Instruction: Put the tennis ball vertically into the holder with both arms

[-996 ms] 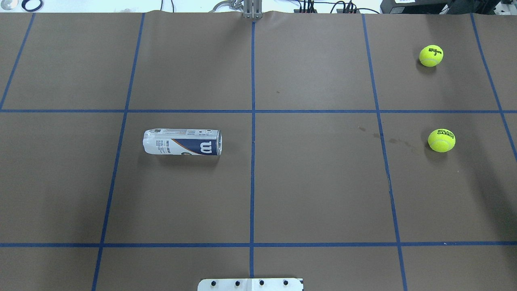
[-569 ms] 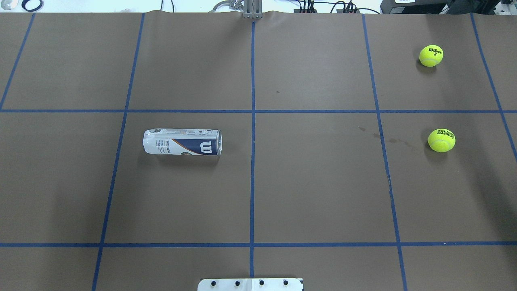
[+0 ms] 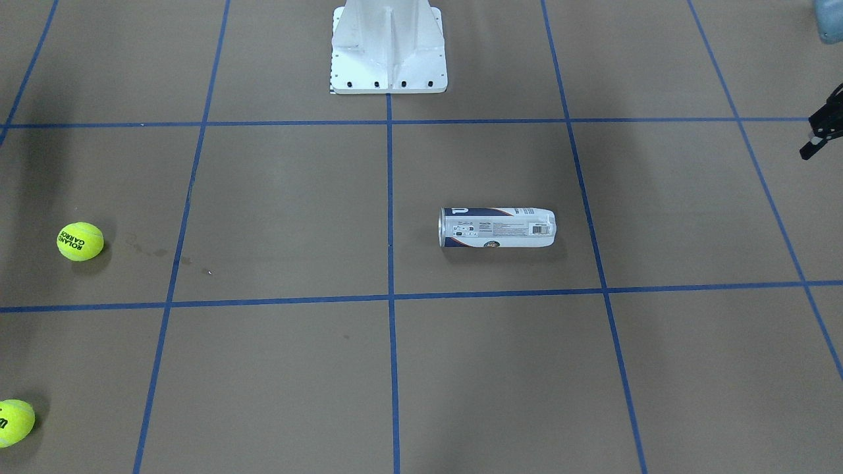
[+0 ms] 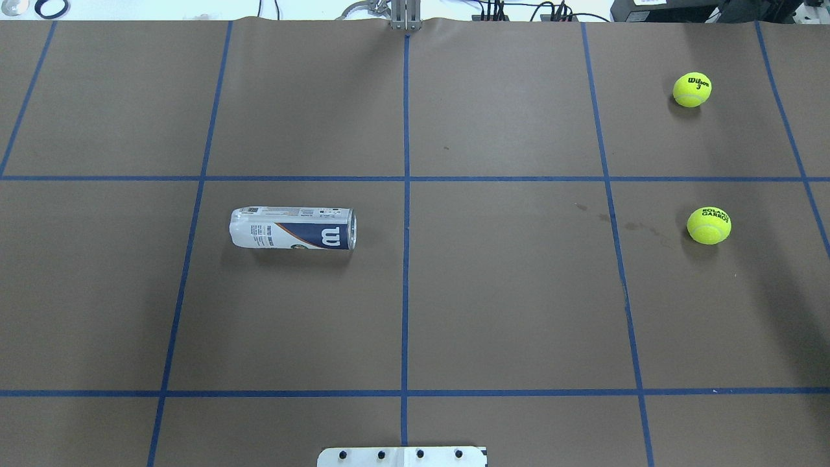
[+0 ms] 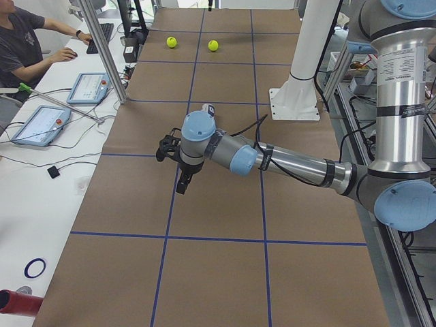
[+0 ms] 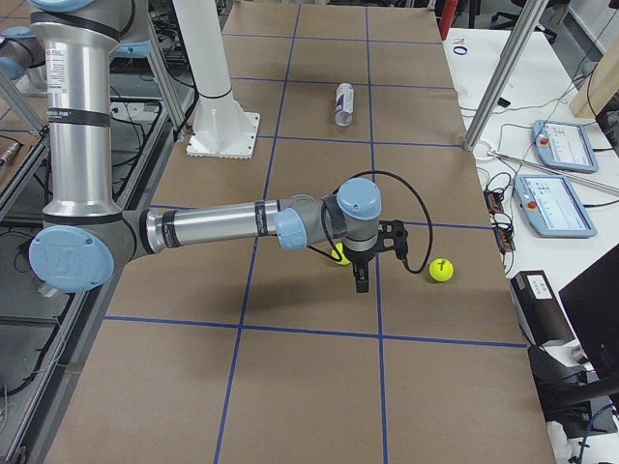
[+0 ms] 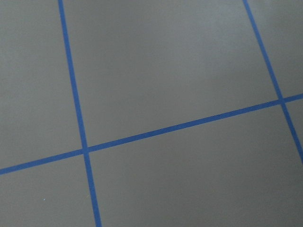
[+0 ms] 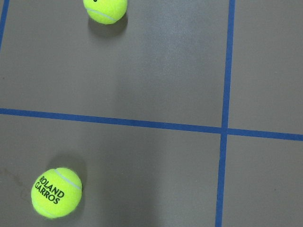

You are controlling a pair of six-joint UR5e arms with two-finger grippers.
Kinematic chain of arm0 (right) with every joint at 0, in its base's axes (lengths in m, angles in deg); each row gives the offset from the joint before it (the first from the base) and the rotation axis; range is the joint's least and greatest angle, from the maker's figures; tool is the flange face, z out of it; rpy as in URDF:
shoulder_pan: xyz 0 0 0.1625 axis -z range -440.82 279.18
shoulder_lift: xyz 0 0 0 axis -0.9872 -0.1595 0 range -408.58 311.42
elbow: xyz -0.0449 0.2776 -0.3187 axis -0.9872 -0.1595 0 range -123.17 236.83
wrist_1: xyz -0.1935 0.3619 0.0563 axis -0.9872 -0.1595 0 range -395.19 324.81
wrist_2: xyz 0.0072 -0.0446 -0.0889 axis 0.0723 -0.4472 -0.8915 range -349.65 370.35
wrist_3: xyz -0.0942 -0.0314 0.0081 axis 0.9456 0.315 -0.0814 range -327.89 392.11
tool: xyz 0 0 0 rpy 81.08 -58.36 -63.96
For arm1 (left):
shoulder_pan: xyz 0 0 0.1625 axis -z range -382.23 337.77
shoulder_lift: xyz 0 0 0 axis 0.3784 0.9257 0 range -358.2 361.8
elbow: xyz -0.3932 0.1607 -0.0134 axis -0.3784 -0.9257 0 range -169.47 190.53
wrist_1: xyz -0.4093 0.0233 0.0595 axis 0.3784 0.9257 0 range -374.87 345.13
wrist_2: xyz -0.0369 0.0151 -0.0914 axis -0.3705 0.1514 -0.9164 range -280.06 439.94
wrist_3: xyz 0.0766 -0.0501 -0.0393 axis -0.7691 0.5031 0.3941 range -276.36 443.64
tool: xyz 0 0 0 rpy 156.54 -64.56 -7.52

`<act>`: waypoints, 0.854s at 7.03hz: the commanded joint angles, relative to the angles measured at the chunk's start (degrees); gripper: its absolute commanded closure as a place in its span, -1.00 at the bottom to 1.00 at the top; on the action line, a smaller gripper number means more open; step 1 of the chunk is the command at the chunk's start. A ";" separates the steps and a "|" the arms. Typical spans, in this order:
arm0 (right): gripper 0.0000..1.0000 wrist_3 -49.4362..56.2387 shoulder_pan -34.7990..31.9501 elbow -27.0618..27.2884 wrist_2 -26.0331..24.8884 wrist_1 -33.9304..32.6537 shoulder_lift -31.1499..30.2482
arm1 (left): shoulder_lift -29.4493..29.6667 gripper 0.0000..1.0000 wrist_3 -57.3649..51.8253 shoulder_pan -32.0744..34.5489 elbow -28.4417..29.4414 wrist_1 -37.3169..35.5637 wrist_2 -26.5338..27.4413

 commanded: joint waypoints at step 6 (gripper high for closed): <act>-0.99 -0.07 -0.10 -0.21 2.27 0.10 -0.03 | 25.39 -0.96 1.99 -31.00 2.42 4.96 11.48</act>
